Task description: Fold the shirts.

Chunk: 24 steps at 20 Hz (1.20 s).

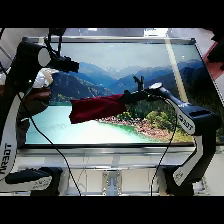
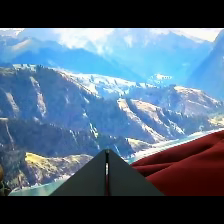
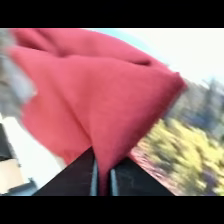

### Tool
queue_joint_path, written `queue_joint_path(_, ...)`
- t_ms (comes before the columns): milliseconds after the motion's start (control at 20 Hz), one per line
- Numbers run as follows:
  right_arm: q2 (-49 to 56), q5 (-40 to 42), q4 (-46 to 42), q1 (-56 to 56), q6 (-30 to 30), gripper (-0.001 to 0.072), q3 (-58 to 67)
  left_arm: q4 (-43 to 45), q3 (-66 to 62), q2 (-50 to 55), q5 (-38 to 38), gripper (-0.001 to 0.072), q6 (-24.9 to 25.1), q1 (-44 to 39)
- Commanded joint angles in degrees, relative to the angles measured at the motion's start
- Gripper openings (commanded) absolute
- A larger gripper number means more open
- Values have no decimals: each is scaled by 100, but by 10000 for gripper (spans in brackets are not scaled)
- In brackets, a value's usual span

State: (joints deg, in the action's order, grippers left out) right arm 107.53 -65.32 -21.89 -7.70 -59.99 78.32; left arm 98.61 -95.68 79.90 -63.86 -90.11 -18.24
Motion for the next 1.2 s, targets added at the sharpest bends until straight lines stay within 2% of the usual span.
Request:
queue_joint_path(0,-326,-317,-179,507,-85,31,492,22,0,-2,-31,15,13,4)
queue_joint_path(300,-2098,-457,-3224,2809,-1690,31,929,17,0,-2,-11,15,9,4)
queue_joint_path(400,-2774,-782,-4218,3628,-1926,31,927,-7,0,-2,52,15,-9,4)
queue_joint_path(600,-3534,-1746,-6848,4710,-2275,31,909,-422,0,-2,304,14,-55,4)
queue_joint_path(750,-3550,-2166,-7611,5283,-2295,31,625,-761,0,-2,378,15,-55,2)
queue_joint_path(900,-3521,-2267,-8109,5556,-2382,33,-463,-763,0,-2,363,15,-55,2)
queue_joint_path(950,-3521,-2236,-8356,5571,-2378,74,-850,-763,0,-2,345,14,-55,2)
queue_joint_path(1050,-3521,-2218,-8627,5563,-2382,495,-1235,-761,0,-2,282,15,-55,4)
queue_joint_path(1100,-3532,-2245,-8631,5556,-2382,537,-1224,-761,0,-2,260,15,-55,2)
queue_joint_path(1150,-3558,-2253,-8629,5547,-2387,537,-1128,-761,0,-2,262,15,-55,2)
